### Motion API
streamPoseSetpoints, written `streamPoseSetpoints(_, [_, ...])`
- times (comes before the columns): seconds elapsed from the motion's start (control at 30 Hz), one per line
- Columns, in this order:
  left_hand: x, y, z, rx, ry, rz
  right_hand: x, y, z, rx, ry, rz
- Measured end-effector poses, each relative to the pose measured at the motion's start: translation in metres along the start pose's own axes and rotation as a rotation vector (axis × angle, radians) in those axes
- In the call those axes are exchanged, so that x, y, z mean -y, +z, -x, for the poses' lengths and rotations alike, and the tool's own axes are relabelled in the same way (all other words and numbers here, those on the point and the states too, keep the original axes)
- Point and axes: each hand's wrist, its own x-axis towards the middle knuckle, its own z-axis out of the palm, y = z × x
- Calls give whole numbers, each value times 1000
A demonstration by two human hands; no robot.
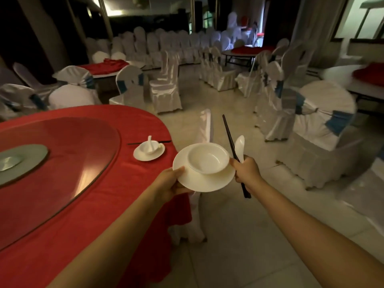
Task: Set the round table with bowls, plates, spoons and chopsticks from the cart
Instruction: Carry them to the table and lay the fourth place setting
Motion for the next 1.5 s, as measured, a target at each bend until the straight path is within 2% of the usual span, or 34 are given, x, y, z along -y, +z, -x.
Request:
streamPoseSetpoints(0.37, [-57, 127, -195, -11, -25, 49, 13, -94, -221, 8, 9, 43])
streamPoseSetpoints(0.6, [-104, 176, -308, -61, -29, -7, 21, -112, -356, 28, 2, 30])
streamPoseSetpoints(0.77, [-139, 200, -406, -68, 53, -46, 30, -112, -464, 34, -23, 85])
streamPoseSetpoints(0.97, [-189, 212, -515, -53, 63, -6, 48, -102, -589, 77, -43, 78])
streamPoseSetpoints(1.2, [-239, 205, -626, -216, -6, 17, 62, -66, -718, 159, -37, 99])
streamPoseSetpoints(1.5, [-302, 159, -769, -459, -57, 138, 89, 37, -908, 397, -131, 172])
